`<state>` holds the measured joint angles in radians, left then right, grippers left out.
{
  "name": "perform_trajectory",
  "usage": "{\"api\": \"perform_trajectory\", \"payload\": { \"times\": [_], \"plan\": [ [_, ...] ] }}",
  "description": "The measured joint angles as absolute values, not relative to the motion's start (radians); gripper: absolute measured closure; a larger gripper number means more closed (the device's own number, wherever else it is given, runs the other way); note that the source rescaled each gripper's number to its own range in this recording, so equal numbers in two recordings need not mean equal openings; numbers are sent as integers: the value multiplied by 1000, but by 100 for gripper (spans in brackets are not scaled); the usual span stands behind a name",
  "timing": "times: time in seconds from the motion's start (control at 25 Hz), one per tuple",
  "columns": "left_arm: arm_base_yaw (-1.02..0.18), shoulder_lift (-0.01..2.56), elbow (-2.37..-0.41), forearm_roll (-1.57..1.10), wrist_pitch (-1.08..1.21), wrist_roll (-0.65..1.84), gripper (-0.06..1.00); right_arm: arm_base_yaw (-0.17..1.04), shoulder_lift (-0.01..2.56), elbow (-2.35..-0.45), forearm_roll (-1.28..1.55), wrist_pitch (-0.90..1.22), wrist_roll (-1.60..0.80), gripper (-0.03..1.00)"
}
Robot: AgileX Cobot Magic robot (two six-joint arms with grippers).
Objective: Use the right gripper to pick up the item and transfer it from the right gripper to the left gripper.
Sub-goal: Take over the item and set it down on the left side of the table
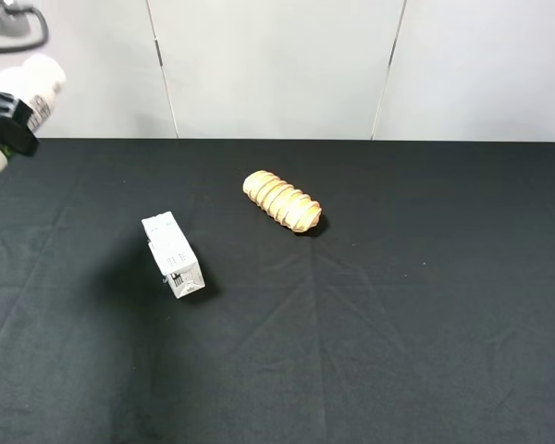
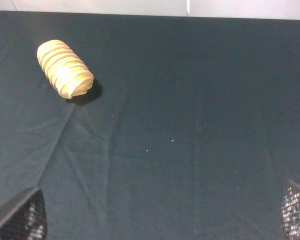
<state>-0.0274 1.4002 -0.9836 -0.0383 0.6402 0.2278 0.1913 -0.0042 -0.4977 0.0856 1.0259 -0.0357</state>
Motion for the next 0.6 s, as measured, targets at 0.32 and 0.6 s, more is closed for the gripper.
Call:
{"api": "perform_trajectory", "payload": {
  "times": [0.32,0.6],
  "plan": [
    [-27,1588,-984,-87,596,227,94,191,-4,-498,86,1026,-36,-3],
    [-27,1723,-984,-87,536,226,94,191,-4,-498,86,1026,-36,-3]
  ]
}}
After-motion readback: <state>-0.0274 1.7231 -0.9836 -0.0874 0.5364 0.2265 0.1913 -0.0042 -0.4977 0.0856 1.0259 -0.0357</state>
